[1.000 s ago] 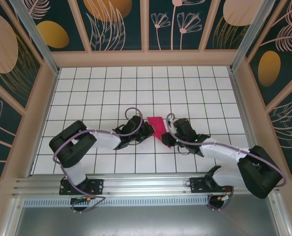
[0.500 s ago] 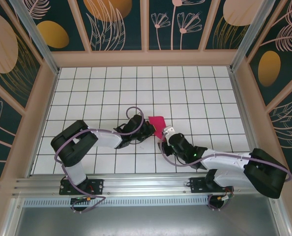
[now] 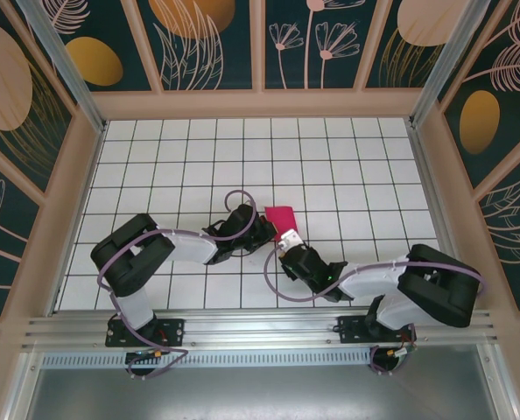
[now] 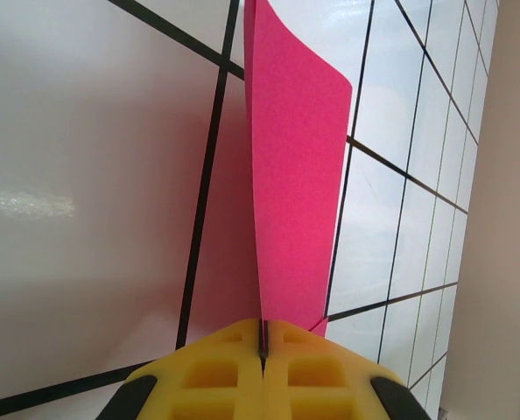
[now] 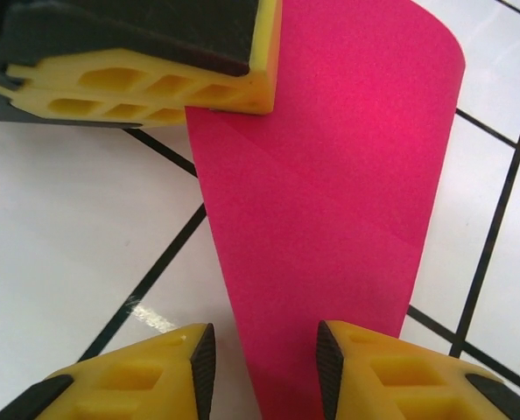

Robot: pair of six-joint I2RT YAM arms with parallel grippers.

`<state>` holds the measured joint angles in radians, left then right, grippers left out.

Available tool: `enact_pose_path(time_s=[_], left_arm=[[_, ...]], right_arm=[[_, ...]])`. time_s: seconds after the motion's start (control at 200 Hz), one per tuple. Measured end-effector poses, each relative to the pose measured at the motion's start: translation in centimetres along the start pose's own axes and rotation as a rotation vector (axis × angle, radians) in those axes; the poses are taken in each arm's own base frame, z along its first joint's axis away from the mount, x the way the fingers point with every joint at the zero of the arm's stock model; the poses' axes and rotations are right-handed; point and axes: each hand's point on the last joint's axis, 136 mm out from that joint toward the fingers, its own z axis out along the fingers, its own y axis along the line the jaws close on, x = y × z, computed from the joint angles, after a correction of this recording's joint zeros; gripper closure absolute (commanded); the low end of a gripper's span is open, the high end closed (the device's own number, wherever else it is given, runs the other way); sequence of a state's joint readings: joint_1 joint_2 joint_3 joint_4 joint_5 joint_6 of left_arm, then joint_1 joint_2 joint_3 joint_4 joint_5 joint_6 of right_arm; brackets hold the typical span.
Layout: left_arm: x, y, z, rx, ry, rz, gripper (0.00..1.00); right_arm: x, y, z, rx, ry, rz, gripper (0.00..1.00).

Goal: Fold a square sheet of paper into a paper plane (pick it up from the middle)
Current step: Fold the wing for the fifth time at the center of the table.

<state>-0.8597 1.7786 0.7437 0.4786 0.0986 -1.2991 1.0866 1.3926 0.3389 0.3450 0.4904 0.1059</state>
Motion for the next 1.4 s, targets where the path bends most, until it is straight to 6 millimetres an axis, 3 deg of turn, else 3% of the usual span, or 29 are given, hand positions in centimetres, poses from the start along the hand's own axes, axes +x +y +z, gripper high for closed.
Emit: enact_pose_path(time_s=[0.225,0.535,0.646,0.866,1.141,1.401], left_arm=[[0.1,-0.1,0.1,-0.001,0.007,0.000,0.98],[0.0,-0.3,0.2,-0.003,0.006,0.000,0.92],[0.0,-0.2,0.2,-0.005,0.007,0.004,0.85],[-0.4,-0.1,-0.7,-0.022,-0.015,0.011,0.51],[-2.5,-2.4,-5.3,0.032,-0.132,0.032,0.46],[-3.2,-2.3,-6.4,0.013,-0.177,0.061,0.51]], right_arm=[[-0.1,-0.2,0.7,0.043,-0.001,-0.031,0.76],[-0.5,-0.3,0.7,0.057,-0.016,-0.037,1.00],[-0.4,-0.2,0.7,0.056,-0.015,-0.034,1.00],[-0.6,-0.1,1.0,-0.020,0.000,0.078,1.00],[-1.8,0.2,0.6,-0.213,-0.001,0.305,1.00],[-2.0,1.4,0.6,-0.380,0.042,0.429,1.00]])
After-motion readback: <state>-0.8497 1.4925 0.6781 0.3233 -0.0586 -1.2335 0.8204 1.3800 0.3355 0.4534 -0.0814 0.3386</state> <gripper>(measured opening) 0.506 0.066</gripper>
